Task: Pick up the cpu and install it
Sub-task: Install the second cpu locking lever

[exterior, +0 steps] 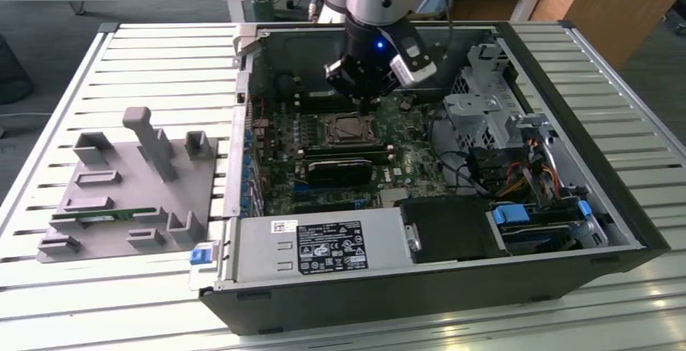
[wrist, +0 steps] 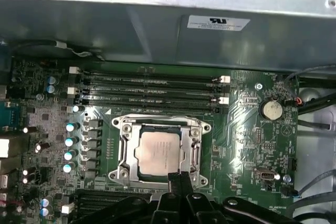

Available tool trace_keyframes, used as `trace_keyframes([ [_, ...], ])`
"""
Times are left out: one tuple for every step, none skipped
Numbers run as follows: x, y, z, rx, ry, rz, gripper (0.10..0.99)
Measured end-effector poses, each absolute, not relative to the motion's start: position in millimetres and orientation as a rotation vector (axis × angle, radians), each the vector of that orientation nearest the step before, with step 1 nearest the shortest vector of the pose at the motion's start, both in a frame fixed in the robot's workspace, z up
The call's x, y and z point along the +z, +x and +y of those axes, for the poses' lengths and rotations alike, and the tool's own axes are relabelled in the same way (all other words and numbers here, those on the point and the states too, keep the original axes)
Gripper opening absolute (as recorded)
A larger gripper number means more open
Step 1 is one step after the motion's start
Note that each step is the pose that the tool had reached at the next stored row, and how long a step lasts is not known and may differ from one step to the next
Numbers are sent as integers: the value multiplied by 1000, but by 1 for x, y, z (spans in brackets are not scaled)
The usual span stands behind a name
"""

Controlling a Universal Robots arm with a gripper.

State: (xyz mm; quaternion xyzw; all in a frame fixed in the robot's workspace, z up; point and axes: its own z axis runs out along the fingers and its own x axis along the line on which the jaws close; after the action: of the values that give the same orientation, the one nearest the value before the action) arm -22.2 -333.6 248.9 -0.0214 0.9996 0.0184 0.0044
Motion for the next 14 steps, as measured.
trace_keyframes([
  [249, -22, -335, 58, -67, 3131, 106],
  [249, -22, -336, 58, -67, 3131, 106],
  [249, -22, -337, 58, -67, 3131, 106],
  [249, -22, -338, 58, -67, 3131, 106],
  [249, -22, -339, 60, -67, 3131, 106],
  [249, -22, -340, 61, -67, 3132, 106],
  [249, -22, -341, 61, -67, 3132, 106],
  [249, -22, -343, 62, -67, 3132, 106],
  [249, -22, -343, 61, -67, 3132, 106],
  [248, -22, -344, 62, -67, 3132, 106],
  [248, -22, -344, 62, -67, 3132, 106],
  [247, -23, -344, 62, -67, 3132, 106],
  [247, -25, -344, 62, -67, 3132, 106],
  [246, -28, -344, 61, -67, 3132, 106],
])
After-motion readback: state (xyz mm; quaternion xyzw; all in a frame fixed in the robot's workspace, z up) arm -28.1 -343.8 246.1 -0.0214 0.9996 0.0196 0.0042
